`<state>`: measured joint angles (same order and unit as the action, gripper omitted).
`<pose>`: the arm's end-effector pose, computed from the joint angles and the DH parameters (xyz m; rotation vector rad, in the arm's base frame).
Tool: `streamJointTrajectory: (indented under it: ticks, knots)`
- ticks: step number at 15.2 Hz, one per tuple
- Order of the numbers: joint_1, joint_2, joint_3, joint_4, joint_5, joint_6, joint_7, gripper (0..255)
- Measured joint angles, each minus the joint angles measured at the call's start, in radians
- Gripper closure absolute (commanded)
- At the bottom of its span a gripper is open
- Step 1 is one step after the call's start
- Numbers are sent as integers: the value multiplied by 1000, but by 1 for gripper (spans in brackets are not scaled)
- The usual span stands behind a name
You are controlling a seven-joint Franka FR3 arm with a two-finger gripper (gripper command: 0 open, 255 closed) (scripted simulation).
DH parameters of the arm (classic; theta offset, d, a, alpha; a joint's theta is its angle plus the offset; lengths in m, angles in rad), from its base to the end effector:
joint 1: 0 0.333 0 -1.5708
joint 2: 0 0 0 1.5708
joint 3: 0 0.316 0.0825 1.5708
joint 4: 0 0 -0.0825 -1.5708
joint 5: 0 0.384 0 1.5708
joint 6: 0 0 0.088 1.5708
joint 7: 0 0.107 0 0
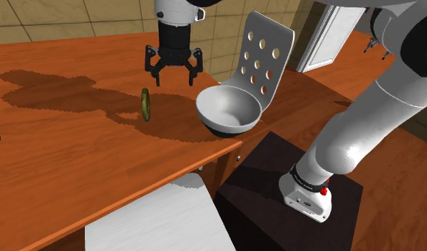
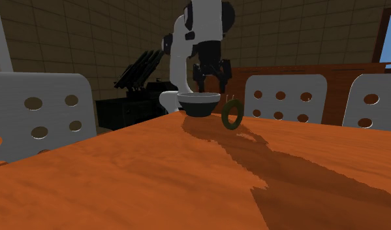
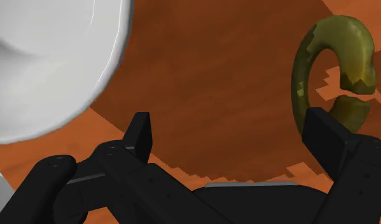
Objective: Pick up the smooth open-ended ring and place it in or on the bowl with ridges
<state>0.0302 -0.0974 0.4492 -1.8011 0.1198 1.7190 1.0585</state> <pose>0.4653 0.2649 0.5756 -2.9448 0.9080 0.0750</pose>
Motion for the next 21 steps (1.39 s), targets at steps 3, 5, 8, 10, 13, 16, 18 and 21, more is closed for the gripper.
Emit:
streamJointTrajectory:
  ticks: [3,5,8,10,13,16,18,21]
  knots:
    - [19,120,30,128,-36,-23,105,0]
    - [45,220,48,248,-72,-55,181,0]
    - [70,302,53,319,-102,-53,236,0]
    - [71,305,53,293,-102,-25,239,0]
    - [71,304,53,252,-101,14,240,0]
    - [71,302,54,231,-100,35,241,0]
    - [71,301,54,227,-100,37,240,0]
    - [71,301,54,227,-99,37,240,255]
